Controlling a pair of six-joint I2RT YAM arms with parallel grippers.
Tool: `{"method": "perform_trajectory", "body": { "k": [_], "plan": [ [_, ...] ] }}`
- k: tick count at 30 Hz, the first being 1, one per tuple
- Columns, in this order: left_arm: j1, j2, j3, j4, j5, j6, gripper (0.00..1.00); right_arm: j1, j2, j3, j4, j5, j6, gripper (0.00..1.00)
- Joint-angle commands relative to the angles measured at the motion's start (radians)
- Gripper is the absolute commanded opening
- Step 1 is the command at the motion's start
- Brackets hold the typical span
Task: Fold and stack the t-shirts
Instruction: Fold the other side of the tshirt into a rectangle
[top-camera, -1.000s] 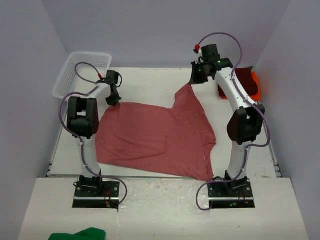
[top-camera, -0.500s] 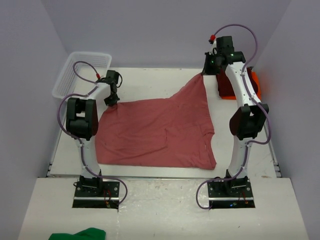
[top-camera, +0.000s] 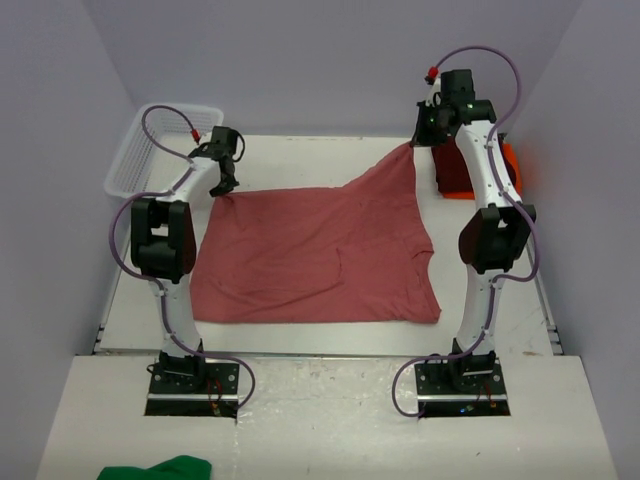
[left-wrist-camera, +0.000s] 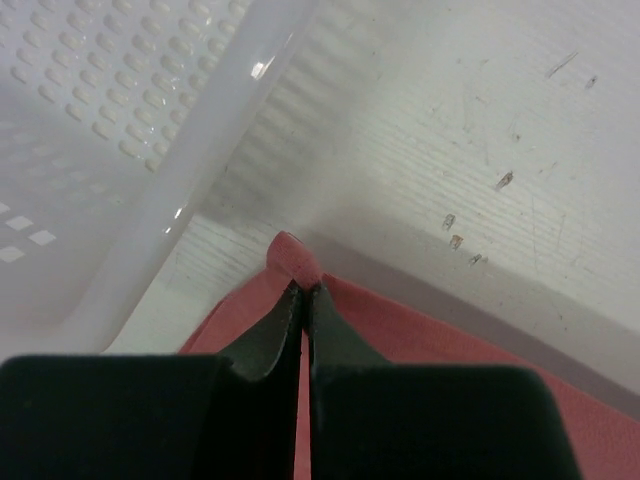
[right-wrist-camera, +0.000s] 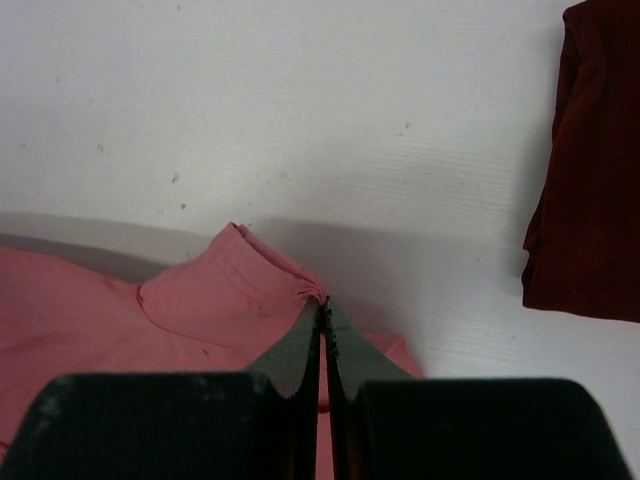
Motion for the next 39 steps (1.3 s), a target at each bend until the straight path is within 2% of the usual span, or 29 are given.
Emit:
{"method": "perform_trajectory", "body": {
  "k": [1,8,17,28,31,39],
  "plan": [
    [0.0,-0.04,0.055,0.005,-0.051,0.049,0.0,-0.011,-0.002,0.038,0.001,-0.003,-0.025,0.0],
    [-0.01,-0.074,0.03,0.031,-0.037,0.075,0.0,-0.01,-0.015,0.018,0.009,-0.008,-0.013,0.0],
    [-0.042,-0.143,-0.026,0.026,-0.086,0.06,0.0,-0.01,-0.057,-0.008,0.018,0.005,-0.004,0.0],
    [-0.043,-0.146,-0.003,-0.007,-0.125,0.035,0.0,-0.011,-0.058,-0.014,0.029,0.003,-0.001,0.0],
    [-0.043,-0.132,0.001,-0.024,-0.128,0.023,0.0,-0.012,-0.075,-0.051,0.041,-0.001,0.011,0.0],
    [-0.043,-0.139,-0.017,-0.076,-0.136,-0.021,0.0,-0.007,-0.224,-0.307,0.121,-0.009,0.065,0.0]
  ]
}}
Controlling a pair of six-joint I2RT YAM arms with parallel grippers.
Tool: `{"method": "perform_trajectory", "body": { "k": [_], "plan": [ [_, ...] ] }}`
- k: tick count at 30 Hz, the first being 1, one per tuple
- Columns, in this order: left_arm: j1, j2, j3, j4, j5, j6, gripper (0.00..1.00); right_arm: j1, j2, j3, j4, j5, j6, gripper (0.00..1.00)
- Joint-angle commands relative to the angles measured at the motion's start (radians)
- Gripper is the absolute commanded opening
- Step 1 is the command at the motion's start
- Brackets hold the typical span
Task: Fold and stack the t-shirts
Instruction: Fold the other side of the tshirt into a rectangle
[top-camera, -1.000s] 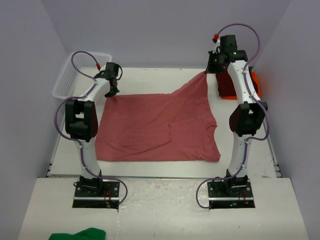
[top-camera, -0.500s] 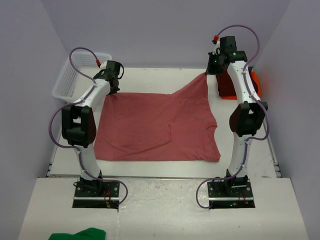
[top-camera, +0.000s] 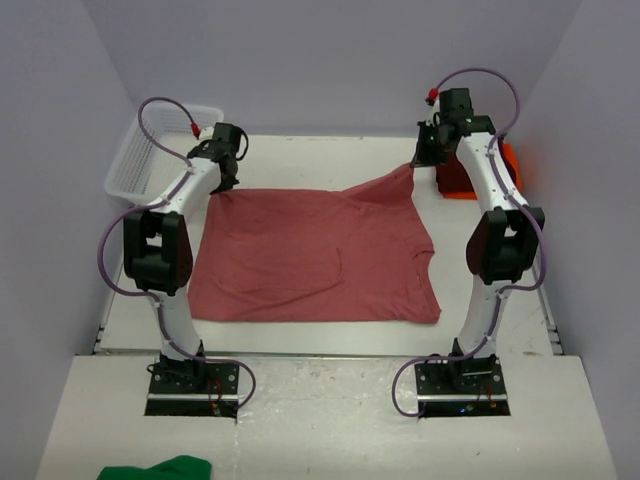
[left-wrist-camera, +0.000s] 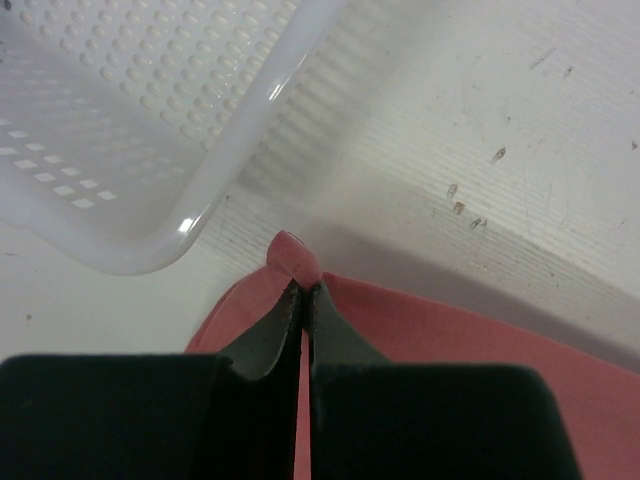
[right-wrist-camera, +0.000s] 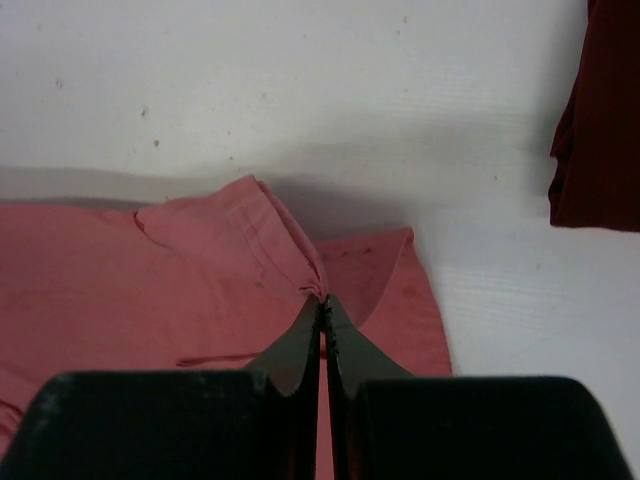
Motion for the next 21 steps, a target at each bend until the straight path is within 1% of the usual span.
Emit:
{"method": "perform_trajectory", "body": {
  "k": [1,4,9,10,21],
  "plan": [
    [0.001,-0.026,0.0,-0.036,-0.043,-0.039,0.0,-0.001,-0.147,-0.087,0.065,-0.012,0.036,0.0],
    [0.0,-0.052,-0.031,-0.046,-0.032,-0.046,0.0,0.016,-0.221,-0.182,0.093,0.008,0.042,0.0],
    [-0.002,-0.116,-0.098,-0.074,-0.019,-0.076,0.0,0.043,-0.326,-0.291,0.092,0.025,0.065,0.0],
    [-0.003,-0.127,-0.109,-0.079,-0.013,-0.079,0.0,0.051,-0.374,-0.342,0.099,0.031,0.07,0.0],
    [-0.023,-0.342,-0.318,-0.103,0.02,-0.119,0.0,0.118,-0.609,-0.624,0.105,0.109,0.125,0.0]
  ]
}}
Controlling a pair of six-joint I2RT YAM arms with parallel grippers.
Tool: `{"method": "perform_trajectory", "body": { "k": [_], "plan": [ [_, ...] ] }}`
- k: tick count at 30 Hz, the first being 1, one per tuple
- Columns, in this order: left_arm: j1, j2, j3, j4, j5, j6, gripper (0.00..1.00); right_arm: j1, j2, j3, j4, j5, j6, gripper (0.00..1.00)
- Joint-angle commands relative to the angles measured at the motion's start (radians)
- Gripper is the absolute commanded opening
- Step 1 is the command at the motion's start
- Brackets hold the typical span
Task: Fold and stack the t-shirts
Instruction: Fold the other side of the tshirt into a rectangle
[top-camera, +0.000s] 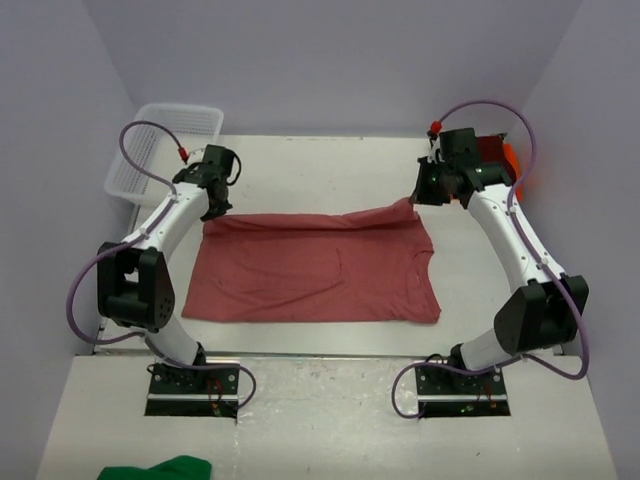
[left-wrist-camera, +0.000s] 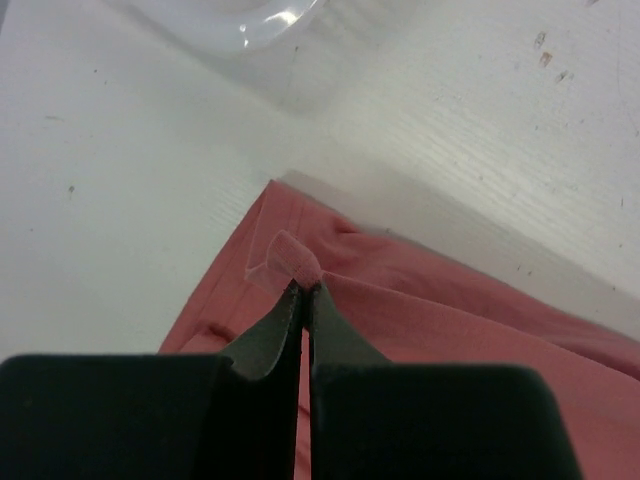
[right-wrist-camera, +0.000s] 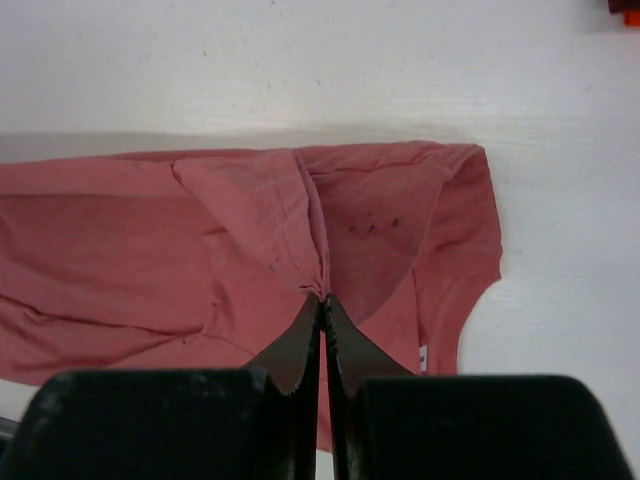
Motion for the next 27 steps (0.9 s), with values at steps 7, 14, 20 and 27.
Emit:
{"method": "perform_trajectory", "body": {
  "k": [7,14,20,27],
  "plan": [
    [-0.011,-0.139,-0.153,-0.037,0.014,-0.033,0.0,0.022,-0.226,-0.228,0.018,0.115,0.09,0.0],
    [-0.049,-0.208,-0.219,-0.04,0.018,-0.05,0.0,0.028,-0.352,-0.331,0.006,0.163,0.131,0.0],
    [-0.077,-0.243,-0.247,-0.083,0.008,-0.076,0.0,0.034,-0.417,-0.396,-0.02,0.177,0.13,0.0],
    [-0.099,-0.245,-0.27,-0.135,-0.022,-0.107,0.0,0.046,-0.464,-0.46,-0.031,0.177,0.144,0.0]
  ]
}}
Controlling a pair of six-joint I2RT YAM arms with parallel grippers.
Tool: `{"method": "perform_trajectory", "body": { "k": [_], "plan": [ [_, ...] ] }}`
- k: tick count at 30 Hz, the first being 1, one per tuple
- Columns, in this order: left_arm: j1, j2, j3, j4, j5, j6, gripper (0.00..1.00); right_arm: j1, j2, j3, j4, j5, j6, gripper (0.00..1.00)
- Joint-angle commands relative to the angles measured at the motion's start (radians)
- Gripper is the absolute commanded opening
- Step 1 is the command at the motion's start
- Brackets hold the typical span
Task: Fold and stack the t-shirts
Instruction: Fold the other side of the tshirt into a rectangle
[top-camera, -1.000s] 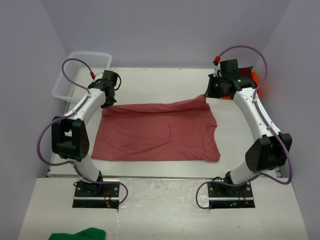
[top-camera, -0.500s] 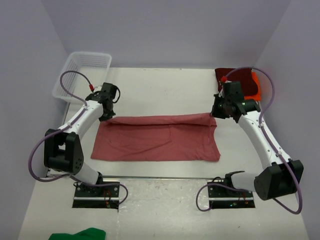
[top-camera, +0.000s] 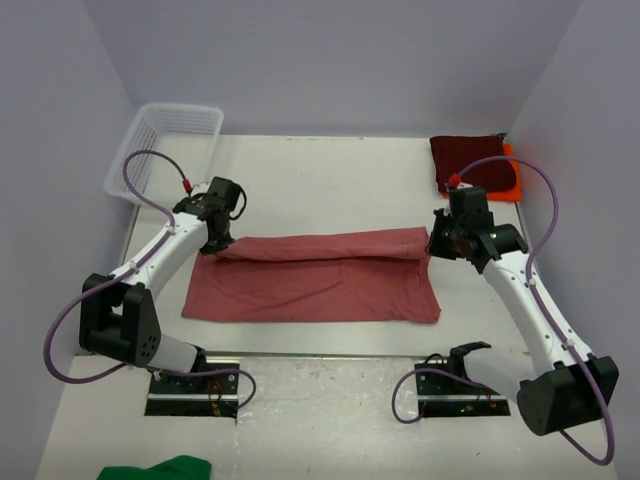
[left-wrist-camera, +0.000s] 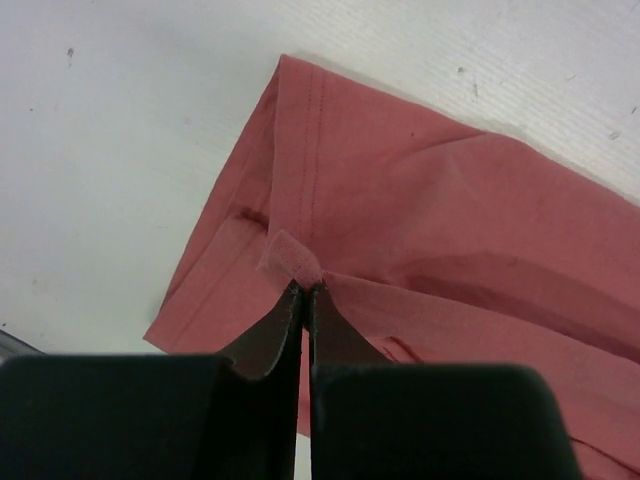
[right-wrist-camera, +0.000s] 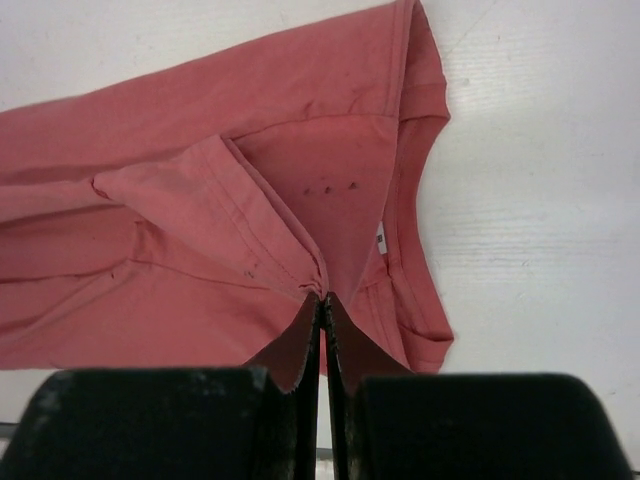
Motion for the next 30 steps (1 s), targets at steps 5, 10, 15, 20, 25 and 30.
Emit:
{"method": "perform_trajectory", "body": {
  "k": [5,10,15,20,25,30],
  "plan": [
    [-0.022,-0.017,-0.025,-0.07,-0.064,-0.059,0.0,0.027,-0.057,-0.041,-0.016,0.03,0.033,0.0],
    [-0.022,-0.042,-0.05,-0.079,-0.079,-0.07,0.0,0.045,-0.073,-0.052,-0.035,0.05,0.05,0.0],
    [-0.024,-0.065,-0.068,-0.085,-0.076,-0.072,0.0,0.058,-0.094,-0.063,-0.059,0.068,0.072,0.0],
    [-0.027,-0.09,-0.082,-0.098,-0.082,-0.073,0.0,0.072,-0.132,-0.07,-0.086,0.084,0.102,0.0],
    [-0.029,-0.094,-0.09,-0.107,-0.061,-0.078,0.0,0.09,-0.158,-0.061,-0.117,0.099,0.121,0.0],
    [-0.032,-0.108,-0.098,-0.116,-0.018,-0.09,0.0,0.101,-0.191,-0.063,-0.143,0.102,0.142,0.04]
  ]
}}
